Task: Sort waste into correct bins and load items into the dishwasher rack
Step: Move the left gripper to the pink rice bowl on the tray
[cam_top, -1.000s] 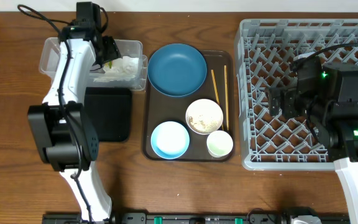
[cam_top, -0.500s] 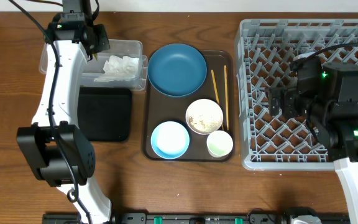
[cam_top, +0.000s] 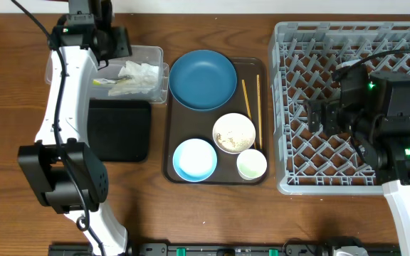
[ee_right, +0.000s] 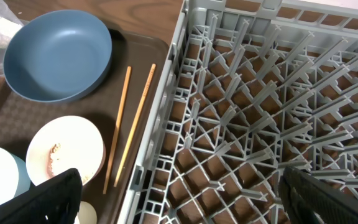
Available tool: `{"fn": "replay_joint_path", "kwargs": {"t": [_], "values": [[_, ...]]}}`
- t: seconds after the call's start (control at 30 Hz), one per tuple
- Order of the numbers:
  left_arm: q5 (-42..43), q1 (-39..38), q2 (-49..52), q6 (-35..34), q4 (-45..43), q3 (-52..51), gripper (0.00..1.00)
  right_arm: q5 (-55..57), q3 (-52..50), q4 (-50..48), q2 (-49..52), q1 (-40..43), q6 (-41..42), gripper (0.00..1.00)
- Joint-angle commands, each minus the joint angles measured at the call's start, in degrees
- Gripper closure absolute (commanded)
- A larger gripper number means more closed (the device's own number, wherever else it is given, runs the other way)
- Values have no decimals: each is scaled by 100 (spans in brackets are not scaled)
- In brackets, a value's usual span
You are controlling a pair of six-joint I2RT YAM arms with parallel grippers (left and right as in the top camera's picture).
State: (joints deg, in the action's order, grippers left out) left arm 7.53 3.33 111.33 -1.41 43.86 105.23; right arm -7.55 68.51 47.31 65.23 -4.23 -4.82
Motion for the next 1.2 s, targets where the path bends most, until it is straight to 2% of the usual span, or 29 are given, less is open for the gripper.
{"fn": "replay_joint_path", "kwargs": {"t": [0.0,0.23,0.6,0.73,0.9,1.17], "values": [[450,48,107,264,2,-68,29,-46,111,2,4,-35,48,1],[455,-181,-55,269,81,-22,27,-46,111,-17,4,-35,48,1],[540,-1189,-162,260,975,-22,27,-44,111,-37,4,-33,256,1],[584,-1427,-162,-61,1187,-22,27,-46,111,-37,22,-33,267,1],[1104,-1620,-162,-455,1613,-22,27,-52,111,-37,146,-35,446,1],[1410,-2013,-175,-686,2433,-22,29,-243,111,-63,398,-35,505,1]]}}
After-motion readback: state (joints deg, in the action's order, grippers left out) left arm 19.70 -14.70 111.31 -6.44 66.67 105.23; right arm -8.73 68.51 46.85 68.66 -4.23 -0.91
